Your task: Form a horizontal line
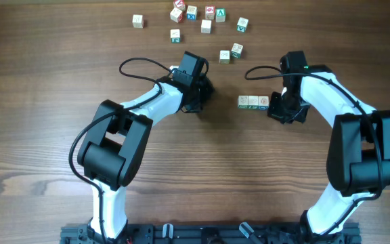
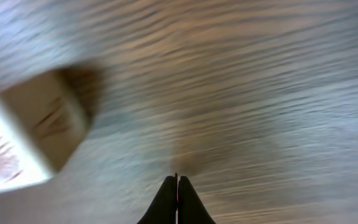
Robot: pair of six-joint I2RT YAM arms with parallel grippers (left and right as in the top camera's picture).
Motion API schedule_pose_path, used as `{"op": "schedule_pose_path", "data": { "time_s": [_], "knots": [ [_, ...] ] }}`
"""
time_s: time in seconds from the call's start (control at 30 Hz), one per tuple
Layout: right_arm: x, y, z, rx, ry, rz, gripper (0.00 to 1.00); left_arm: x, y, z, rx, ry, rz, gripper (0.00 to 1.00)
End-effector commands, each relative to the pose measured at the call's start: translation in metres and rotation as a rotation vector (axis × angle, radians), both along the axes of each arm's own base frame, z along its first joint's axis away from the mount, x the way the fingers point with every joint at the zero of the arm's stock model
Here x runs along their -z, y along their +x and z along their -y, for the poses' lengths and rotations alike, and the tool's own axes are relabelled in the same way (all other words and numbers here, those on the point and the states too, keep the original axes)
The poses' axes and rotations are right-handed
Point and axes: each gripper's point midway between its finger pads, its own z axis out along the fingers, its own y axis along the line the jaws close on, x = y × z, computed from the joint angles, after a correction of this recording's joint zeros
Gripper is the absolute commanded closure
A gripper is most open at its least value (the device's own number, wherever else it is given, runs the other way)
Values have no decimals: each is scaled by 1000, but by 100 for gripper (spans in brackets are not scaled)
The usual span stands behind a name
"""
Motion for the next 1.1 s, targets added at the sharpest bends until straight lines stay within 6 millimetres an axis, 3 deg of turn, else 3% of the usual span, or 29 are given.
{"op": "schedule_pose_path", "data": {
  "time_s": [0.0, 0.33, 1.07],
  "knots": [
    [-3, 4, -31, -100, 184, 12, 96, 22, -10, -8, -16, 45, -43, 96],
    [-6, 10, -44, -155, 258, 47, 96, 22, -10, -8, -16, 45, -42, 96],
    [-8, 27, -45, -163, 258, 118, 96, 22, -10, -8, -16, 45, -43, 96]
  ]
}}
